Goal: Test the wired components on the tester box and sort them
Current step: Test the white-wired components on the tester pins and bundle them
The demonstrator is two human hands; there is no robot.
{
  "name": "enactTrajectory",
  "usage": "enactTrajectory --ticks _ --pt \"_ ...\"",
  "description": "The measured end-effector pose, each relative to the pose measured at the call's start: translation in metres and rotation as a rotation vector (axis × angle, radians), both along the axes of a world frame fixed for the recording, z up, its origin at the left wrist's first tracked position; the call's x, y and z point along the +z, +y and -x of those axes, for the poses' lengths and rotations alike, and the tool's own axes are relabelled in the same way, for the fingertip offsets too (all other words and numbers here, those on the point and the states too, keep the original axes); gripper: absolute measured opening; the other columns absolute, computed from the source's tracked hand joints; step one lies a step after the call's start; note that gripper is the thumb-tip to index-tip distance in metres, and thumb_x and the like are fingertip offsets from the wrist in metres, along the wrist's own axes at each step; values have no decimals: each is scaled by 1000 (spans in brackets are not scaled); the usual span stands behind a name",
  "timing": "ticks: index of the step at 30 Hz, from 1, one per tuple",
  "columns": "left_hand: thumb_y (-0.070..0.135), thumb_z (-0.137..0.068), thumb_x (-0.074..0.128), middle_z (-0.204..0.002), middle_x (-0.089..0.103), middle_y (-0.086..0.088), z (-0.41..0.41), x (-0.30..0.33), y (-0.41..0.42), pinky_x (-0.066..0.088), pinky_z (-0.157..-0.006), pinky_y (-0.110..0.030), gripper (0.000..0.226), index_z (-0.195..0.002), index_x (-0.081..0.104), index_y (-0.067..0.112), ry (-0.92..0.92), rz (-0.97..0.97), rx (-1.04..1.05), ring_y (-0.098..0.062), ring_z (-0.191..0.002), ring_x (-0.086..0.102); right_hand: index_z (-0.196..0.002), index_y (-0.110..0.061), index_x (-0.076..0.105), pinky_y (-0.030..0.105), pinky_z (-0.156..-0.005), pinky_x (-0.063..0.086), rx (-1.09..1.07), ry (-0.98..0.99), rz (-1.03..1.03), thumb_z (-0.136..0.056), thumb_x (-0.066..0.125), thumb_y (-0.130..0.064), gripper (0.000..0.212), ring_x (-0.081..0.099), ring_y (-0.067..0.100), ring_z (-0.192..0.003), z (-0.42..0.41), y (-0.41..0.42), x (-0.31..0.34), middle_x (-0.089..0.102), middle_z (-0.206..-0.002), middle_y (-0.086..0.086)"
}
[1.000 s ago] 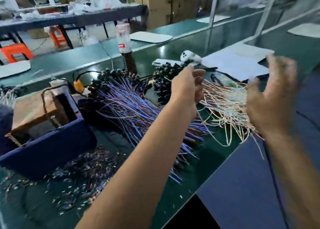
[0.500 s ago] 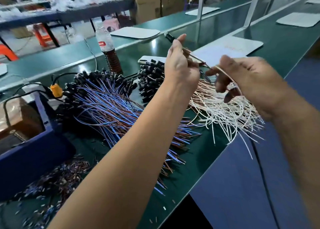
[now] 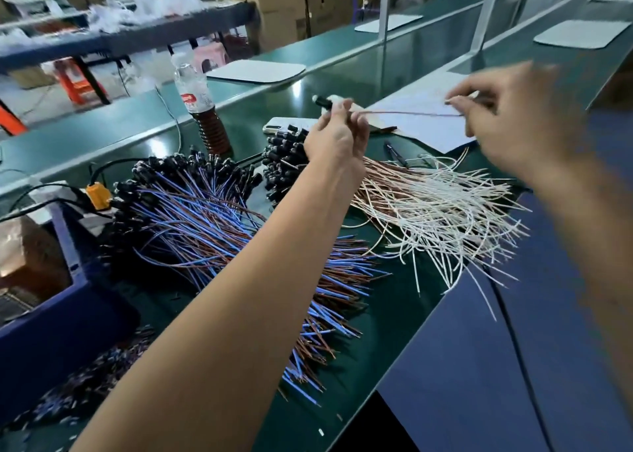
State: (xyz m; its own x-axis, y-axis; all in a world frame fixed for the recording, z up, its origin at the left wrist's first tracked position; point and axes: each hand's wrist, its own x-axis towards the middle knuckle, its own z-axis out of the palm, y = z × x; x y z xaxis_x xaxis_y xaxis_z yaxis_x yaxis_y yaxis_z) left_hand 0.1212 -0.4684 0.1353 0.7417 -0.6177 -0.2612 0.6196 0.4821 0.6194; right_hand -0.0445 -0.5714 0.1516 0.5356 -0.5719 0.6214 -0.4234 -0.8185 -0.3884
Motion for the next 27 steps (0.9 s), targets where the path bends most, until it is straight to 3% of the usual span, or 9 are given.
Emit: enactTrajectory --ticks 4,7,9,12,14,17,21,24,27 --pt "-1 -100 61 -97 63 -17 -16 -25 0 60 -68 -26 22 -120 63 -11 -23 -188 35 -17 -70 59 -134 -25 68 46 -90 52 -37 413 31 -108 49 -42 37 61 35 -113 -24 -10 -50 71 -120 13" --pt "-13 -97 56 -114 63 -25 -20 -35 8 60 -82 -26 24 -121 58 -14 -22 -214 -2 -23 -88 64 -162 -27 31 59 -120 32 25 829 -156 -101 23 -69 75 30 30 -151 -31 -12 -88 36 -164 7" --pt "-14 -97 51 -116 62 -29 -19 -36 13 59 -91 -30 14 -107 58 -10 -6 -175 -7 -29 -95 65 -166 -27 15 64 -124 19 32 896 -197 -87 11 -83 97 16 26 -158 -33 -14 -101 17 -172 1" --pt "-10 -96 50 -103 64 -25 -12 -37 28 59 -79 -27 11 -92 58 -4 5 -125 -27 -29 -90 67 -165 -29 16 68 -123 13 12 827 -186 -80 6 -88 105 17 23 -159 -35 -15 -102 18 -172 -1" --pt "-6 -97 52 -98 70 -21 -4 -36 46 59 -71 -23 10 -97 62 -5 8 -73 -104 -25 -80 70 -164 -24 22 67 -122 14 -33 719 -147 -90 19 -83 95 24 23 -157 -37 -10 -96 26 -170 3" --pt "4 -101 53 -90 76 -11 5 -33 81 50 -49 -16 14 -108 64 -1 -26 -15 -224 -13 -59 63 -155 -13 43 56 -116 38 39 406 -51 -102 55 -52 66 50 34 -137 -51 17 -84 55 -149 16" --pt "10 -101 48 -68 68 -1 2 -23 155 26 -38 -12 15 -97 62 8 -252 14 -373 -4 -44 44 -119 -14 72 41 -78 54 368 65 90 -97 61 -22 25 69 34 -90 -81 107 -65 75 -101 11" --pt "14 -99 51 -71 66 -2 -7 -24 231 26 -34 -12 10 -97 60 10 -485 -58 -413 -3 -41 39 -84 -12 71 44 -55 51 675 82 36 -87 52 -29 26 66 36 -63 -99 187 -58 69 -70 14" --pt "17 -96 52 -69 65 -8 -17 -28 320 22 -31 -13 12 -95 59 7 -584 -161 -373 -4 -37 38 -80 -8 70 48 -56 51 862 301 -11 -90 65 -22 18 67 41 -65 -121 263 -63 67 -68 18"
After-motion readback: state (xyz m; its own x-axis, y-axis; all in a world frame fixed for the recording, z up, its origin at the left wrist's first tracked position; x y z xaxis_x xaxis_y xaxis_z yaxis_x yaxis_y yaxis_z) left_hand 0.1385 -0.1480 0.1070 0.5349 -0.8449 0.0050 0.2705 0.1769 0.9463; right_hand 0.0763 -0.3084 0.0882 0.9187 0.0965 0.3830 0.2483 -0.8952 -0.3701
